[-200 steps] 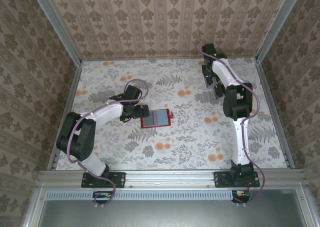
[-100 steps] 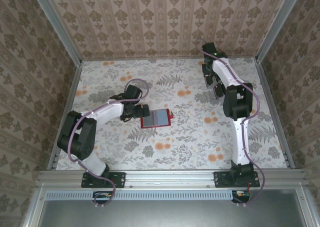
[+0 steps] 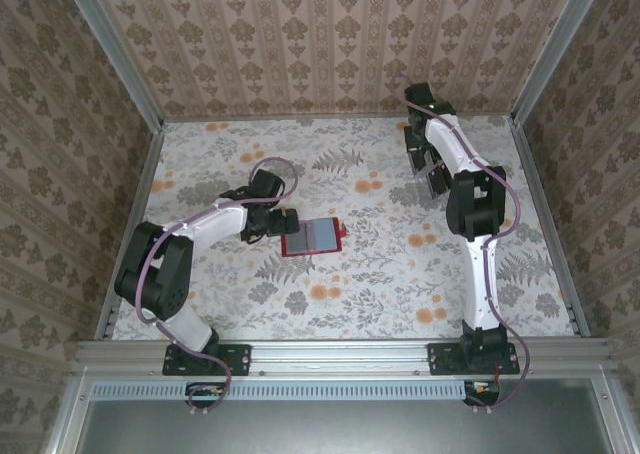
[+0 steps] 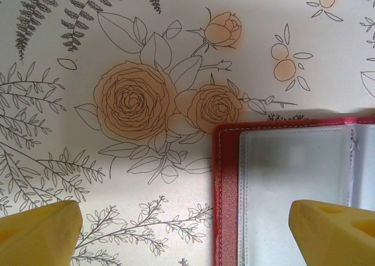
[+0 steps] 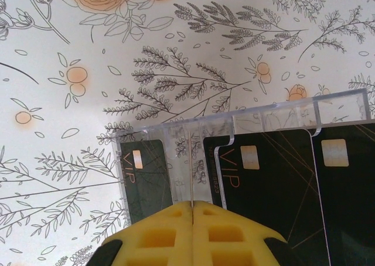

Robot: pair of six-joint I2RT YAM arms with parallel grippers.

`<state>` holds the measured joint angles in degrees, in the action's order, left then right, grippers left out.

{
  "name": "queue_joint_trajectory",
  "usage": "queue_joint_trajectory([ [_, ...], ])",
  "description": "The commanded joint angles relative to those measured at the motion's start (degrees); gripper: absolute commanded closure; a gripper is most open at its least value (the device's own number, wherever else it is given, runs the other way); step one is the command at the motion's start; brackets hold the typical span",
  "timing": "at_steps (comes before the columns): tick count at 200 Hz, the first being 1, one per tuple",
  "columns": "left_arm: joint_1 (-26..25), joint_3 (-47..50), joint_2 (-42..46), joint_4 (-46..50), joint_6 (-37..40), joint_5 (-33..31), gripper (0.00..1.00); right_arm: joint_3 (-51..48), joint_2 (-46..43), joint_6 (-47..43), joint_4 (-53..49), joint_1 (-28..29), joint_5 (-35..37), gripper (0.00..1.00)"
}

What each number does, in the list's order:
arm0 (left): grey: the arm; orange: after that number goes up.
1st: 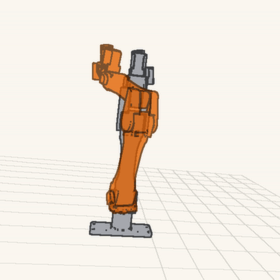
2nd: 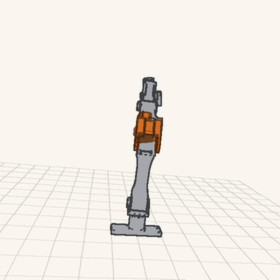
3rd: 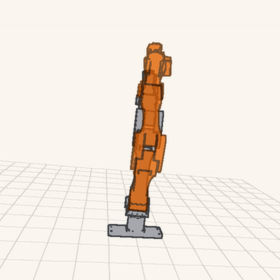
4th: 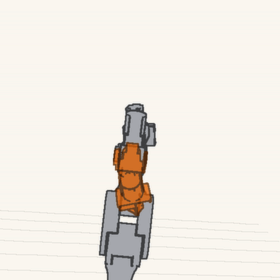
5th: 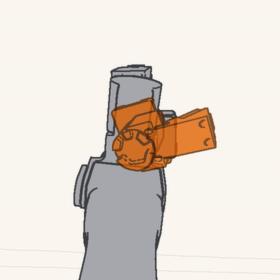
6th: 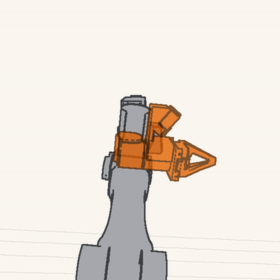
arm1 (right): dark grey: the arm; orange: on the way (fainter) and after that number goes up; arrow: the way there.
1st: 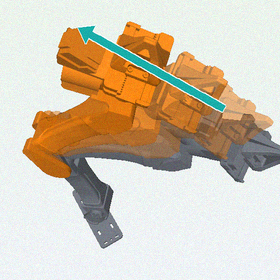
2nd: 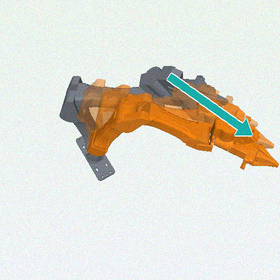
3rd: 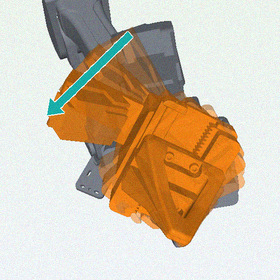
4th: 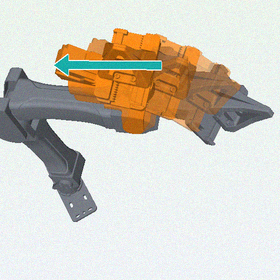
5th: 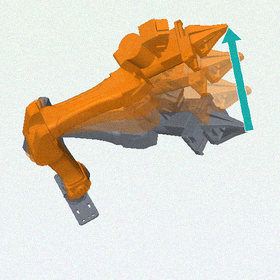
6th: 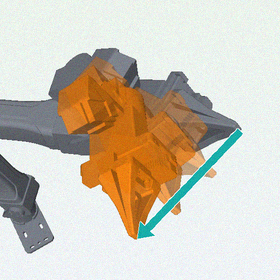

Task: Put the credit cards into the card holder
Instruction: Pick up the credit card from the storage box, then insert the credit card into the card slot.

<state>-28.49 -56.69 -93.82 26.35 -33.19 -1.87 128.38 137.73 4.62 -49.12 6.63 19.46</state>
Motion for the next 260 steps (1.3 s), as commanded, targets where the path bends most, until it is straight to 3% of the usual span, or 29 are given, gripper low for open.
queue_joint_trajectory([
  [1, -0.1, -1.8, -0.1, 0.5, 1.1, -0.1, 0.0, 2.0, -2.9, -0.5, -2.2, -0.1, -1.4, 1.0],
  [100, 0.0, -1.4, 2.5, 1.3, 1.4, -1.4, 0.0, -9.7, -20.3, 7.1, 4.4, 3.5, -13.8, 1.0],
  [181, 1.8, 1.6, 5.1, 1.3, 3.3, -1.9, 0.0, -44.6, -42.8, 27.8, 28.6, 7.2, -39.9, 1.0],
  [219, 1.8, 3.2, 6.5, 2.0, 4.5, -2.7, 0.0, -62.4, -49.6, 37.3, 42.8, 17.6, -38.9, 1.0],
  [260, 1.3, 5.3, 8.8, 2.8, 4.7, -3.5, 0.0, -75.2, -49.9, 44.4, 59.2, 27.7, -32.4, 1.0],
])
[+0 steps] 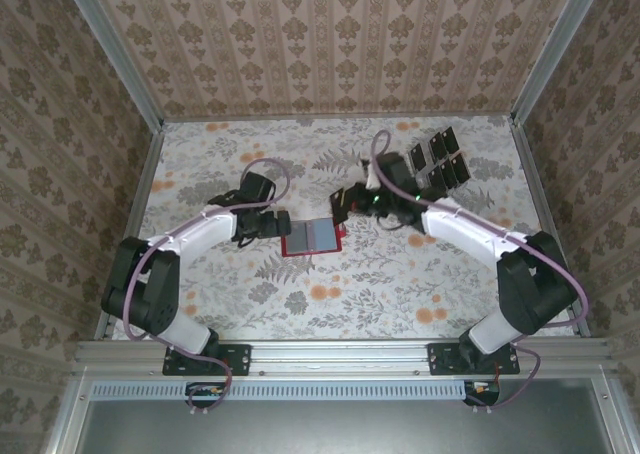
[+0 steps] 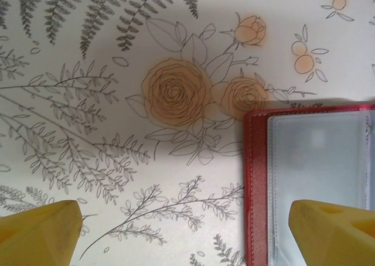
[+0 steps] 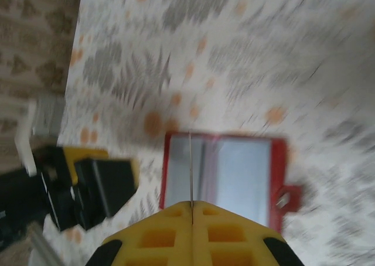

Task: Put the credit cards into the card holder
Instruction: Insert the credit card into the card slot.

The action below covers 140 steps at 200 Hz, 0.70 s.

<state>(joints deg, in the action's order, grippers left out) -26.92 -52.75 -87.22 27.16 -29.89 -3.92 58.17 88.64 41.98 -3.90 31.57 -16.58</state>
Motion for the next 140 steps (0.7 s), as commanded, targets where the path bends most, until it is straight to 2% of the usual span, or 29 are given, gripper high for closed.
queue_joint_trajectory([
  [1, -0.3, 1.4, 2.2, 1.9, 1.4, -1.5, 0.0, -5.3, -0.7, 7.1, 14.3, 3.0, 3.7, 1.0],
  [50, -2.1, 1.6, 2.3, 2.2, 1.4, -3.1, 0.0, -9.6, 5.2, 8.6, 24.2, 5.8, 5.3, 1.0],
  [140, -3.8, -0.9, -0.7, 2.7, 1.5, -4.1, 0.0, -8.0, 13.3, 6.6, 25.4, 5.7, 3.8, 1.0],
])
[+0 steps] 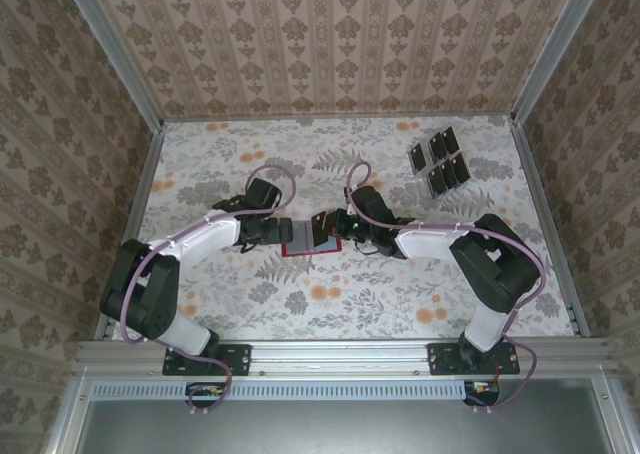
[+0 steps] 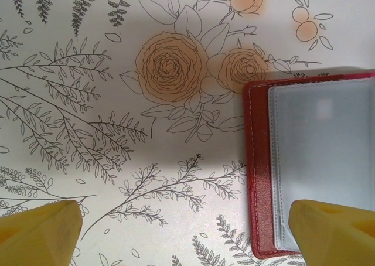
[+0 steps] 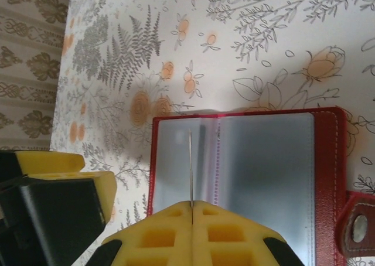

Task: Put the credit cards into the card holder
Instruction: Insert the credit card into the card slot.

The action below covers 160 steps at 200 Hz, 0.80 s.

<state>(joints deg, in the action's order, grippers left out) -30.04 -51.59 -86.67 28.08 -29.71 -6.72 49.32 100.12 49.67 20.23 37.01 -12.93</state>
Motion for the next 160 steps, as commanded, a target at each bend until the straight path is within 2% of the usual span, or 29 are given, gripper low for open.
queue_joint_trajectory([
  [1, -0.7, -2.1, -1.3, 1.9, 1.3, -1.3, 0.0, 0.8, 1.9, -1.2, 1.2, 0.2, 0.2, 1.0],
  [160, -5.0, -5.8, -6.9, 1.2, 2.3, -3.1, 0.0, -1.8, 4.0, -2.4, 0.4, -1.9, 0.9, 1.0],
])
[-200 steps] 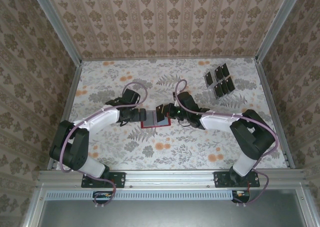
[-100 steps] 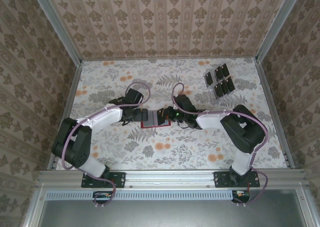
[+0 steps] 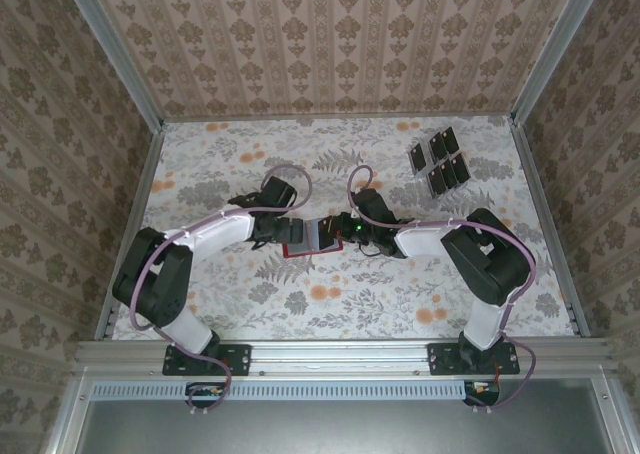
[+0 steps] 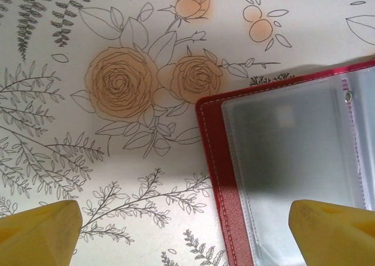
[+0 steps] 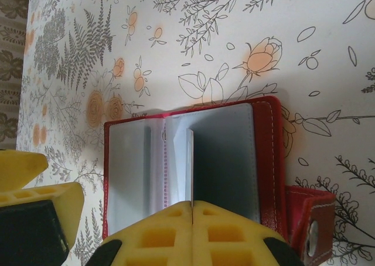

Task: Put the credit cards into the card holder
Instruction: Insert the credit card into the card slot.

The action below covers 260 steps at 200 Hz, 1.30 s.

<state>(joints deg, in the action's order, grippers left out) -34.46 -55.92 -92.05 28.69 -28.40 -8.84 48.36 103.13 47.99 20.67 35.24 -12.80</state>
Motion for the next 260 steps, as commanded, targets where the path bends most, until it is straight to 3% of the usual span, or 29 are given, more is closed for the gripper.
queue_joint_trajectory([
  [1, -0.6, -1.4, -1.5, 0.5, 1.0, -0.9, 0.0, -0.8, 0.9, -0.7, 0.0, -0.2, 0.8, 1.0],
  [176, -0.2, 4.6, -3.0, 2.7, -2.8, -3.6, 0.0, -1.4, 1.7, 1.4, 1.8, -0.2, -0.6, 1.0],
  [260, 0.0, 4.8, -3.3, 3.1, -3.0, -3.7, 0.0, -1.4, 0.6, 1.1, 10.8, -0.5, -6.2, 1.0],
])
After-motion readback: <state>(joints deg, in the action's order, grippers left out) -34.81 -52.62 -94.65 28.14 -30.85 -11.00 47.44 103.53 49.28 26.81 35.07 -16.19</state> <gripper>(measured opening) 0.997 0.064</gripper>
